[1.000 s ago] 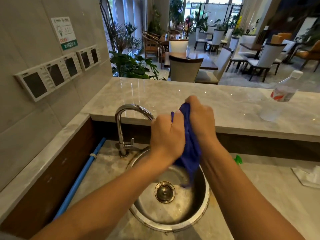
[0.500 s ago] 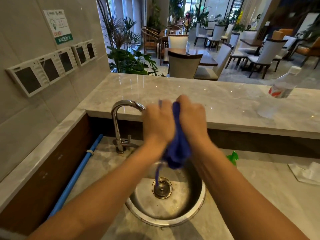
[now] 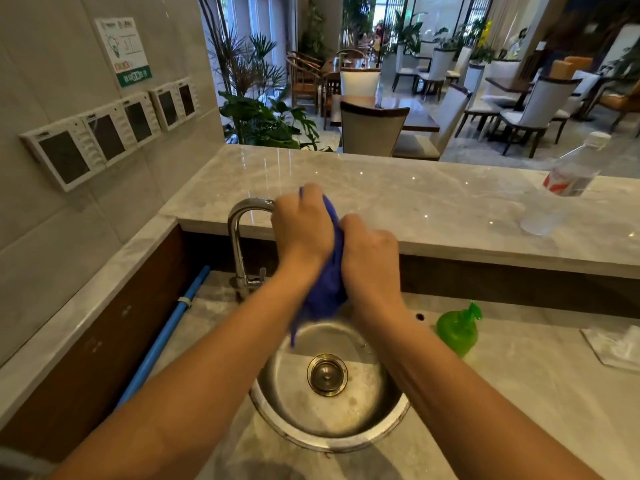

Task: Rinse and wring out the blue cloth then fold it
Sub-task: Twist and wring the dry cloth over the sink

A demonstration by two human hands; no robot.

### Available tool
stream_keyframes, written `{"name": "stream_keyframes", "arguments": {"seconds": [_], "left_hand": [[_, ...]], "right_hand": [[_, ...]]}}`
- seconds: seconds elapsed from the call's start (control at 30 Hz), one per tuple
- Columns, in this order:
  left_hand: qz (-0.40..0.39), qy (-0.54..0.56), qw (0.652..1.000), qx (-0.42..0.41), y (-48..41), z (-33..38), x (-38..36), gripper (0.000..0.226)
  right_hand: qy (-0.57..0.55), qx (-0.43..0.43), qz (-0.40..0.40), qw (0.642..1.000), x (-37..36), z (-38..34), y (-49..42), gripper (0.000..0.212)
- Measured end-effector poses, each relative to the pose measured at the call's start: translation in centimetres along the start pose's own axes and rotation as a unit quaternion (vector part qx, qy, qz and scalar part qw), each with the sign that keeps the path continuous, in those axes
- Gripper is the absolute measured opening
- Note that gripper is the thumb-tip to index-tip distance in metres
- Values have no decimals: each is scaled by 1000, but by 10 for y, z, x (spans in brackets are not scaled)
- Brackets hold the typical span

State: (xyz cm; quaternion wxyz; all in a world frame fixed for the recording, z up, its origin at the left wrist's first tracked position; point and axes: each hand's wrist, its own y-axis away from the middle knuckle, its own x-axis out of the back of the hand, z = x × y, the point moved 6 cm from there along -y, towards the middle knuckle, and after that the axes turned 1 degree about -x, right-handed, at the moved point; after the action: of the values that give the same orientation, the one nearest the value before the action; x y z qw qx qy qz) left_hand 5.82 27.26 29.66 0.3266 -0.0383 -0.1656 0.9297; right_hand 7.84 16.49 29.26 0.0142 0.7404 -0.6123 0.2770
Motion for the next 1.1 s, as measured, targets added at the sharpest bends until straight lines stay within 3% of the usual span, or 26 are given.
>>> {"name": "stream_keyframes", "arguments": {"seconds": [0.13,0.27,0.37,0.4,0.5,0.53,0.67,0.73,0.8,0.83,0.9,0.97,1.1], "left_hand": [[-87,-26,994,-65,34,3,-10,50],[14,8,1000,13,-12,4,1,54],[-77,-31,995,-48,28,-7,-18,48],[-100,-34,994,-31,31,-11,-22,47],[-26,41,993,104,-9,-25,-17,54],[-10,57,992,110,-10,-27,-14,57],[-101,-10,994,-46,45,-14,-15,50],[-77,-8,997,-16,23,-16,-11,45],[-15,35,998,46,1,-12,-3,45],[-6,54,998,38,3,-9,-2,45],[-46,51,997,-27,27,2,-9,47],[-96,28,994,-52,29,11,-13,48],[-39,-33,998,32,-31,21,-9,30]], "right_hand": [[-118,-84,19,989,15,6,-25,30],[-39,-12,10,999,-4,-6,0,35],[-15,-38,19,999,14,2,-34,34],[-9,-50,19,999,14,6,-39,35],[6,-24,19,999,-7,9,-9,40],[-30,-33,27,999,-9,15,-5,43],[-14,-91,-14,996,7,32,-28,30],[-22,-51,-40,998,-2,29,-9,29],[-74,-34,-17,997,-12,15,13,37],[-113,-55,17,992,-6,15,11,43],[-113,-74,55,989,10,17,-10,46],[-102,-72,40,991,16,10,-17,35],[-98,-56,27,993,0,2,-6,39]]}}
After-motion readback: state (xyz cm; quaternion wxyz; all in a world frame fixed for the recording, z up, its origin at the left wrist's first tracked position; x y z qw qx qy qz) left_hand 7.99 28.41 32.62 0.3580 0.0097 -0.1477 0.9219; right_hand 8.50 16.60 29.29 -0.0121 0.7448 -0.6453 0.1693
